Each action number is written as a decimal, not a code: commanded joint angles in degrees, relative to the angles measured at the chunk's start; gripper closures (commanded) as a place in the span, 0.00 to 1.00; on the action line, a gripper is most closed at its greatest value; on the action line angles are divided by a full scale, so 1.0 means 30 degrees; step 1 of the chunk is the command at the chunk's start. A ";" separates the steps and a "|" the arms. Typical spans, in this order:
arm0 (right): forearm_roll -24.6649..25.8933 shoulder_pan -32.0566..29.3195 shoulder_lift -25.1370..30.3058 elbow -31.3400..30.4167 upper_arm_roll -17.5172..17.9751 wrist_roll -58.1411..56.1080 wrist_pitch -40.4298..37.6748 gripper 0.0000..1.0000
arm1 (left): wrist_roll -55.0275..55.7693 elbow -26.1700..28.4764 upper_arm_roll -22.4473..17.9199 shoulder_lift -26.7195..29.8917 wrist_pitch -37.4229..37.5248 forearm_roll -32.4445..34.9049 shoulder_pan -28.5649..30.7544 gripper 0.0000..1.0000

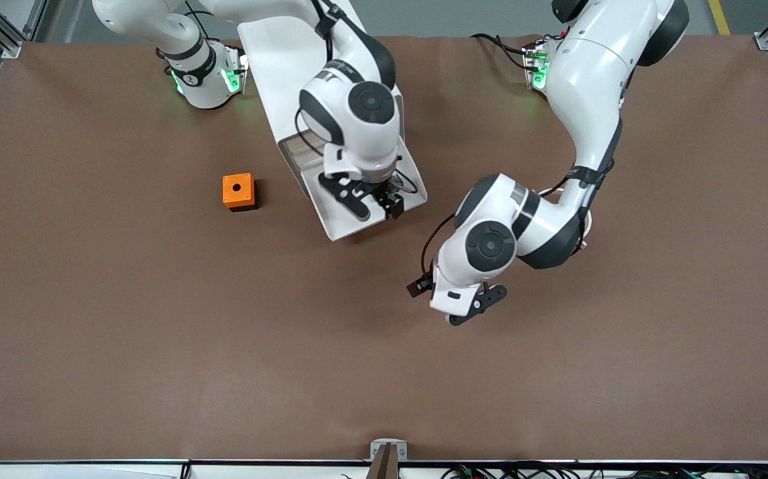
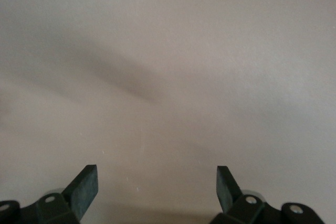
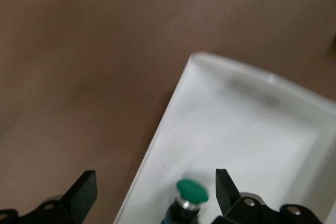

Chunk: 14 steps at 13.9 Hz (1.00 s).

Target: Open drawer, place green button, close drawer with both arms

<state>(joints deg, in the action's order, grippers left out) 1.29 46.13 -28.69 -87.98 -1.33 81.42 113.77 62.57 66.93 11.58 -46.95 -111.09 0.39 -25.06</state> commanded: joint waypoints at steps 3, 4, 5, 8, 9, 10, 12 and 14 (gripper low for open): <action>0.0243 -0.3620 0.1005 0.1230 0.0207 -1.0130 -0.3406 0.00 | 0.0674 0.1446 -0.0082 0.0152 -0.0791 0.1072 -0.0991 0.01; 0.0243 -0.4614 0.1474 0.1230 0.0207 -1.2206 -0.4283 0.00 | 0.1023 0.1857 -0.0082 0.0181 -0.1084 0.1334 -0.1371 0.01; 0.0127 -0.5726 0.2058 0.1259 0.0207 -1.4432 -0.5016 0.00 | 0.1288 0.2122 -0.0082 0.0240 -0.1261 0.1597 -0.1491 0.01; 0.0068 -0.8454 0.3438 0.1317 0.0207 -1.9390 -0.7272 0.00 | 0.1729 0.2242 -0.0082 0.0152 -0.1526 0.1600 -0.2427 0.01; 0.0068 -0.9506 0.3789 0.1579 0.0178 -2.1087 -0.7976 0.00 | 0.1817 0.2242 -0.0082 0.0181 -0.1526 0.1600 -0.2661 0.01; 0.0068 -1.0358 0.4025 0.2017 0.0178 -2.2380 -0.8708 0.00 | 0.2079 0.2242 -0.0053 0.0182 -0.1526 0.1600 -0.2925 0.01; 0.0068 -1.2058 0.4086 0.3215 0.0207 -2.4319 -1.0523 0.00 | 0.2432 0.2183 -0.0052 0.0182 -0.1526 0.1571 -0.3510 0.01; 0.0097 -1.3523 0.4086 0.4069 0.0178 -2.6280 -1.1728 0.00 | 0.2462 0.2213 -0.0052 0.0065 -0.1817 0.1600 -0.4096 0.01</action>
<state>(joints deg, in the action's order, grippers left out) 1.30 9.49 -16.11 -78.64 -2.11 7.26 81.81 68.73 72.98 11.66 -47.12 -115.30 3.70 -35.75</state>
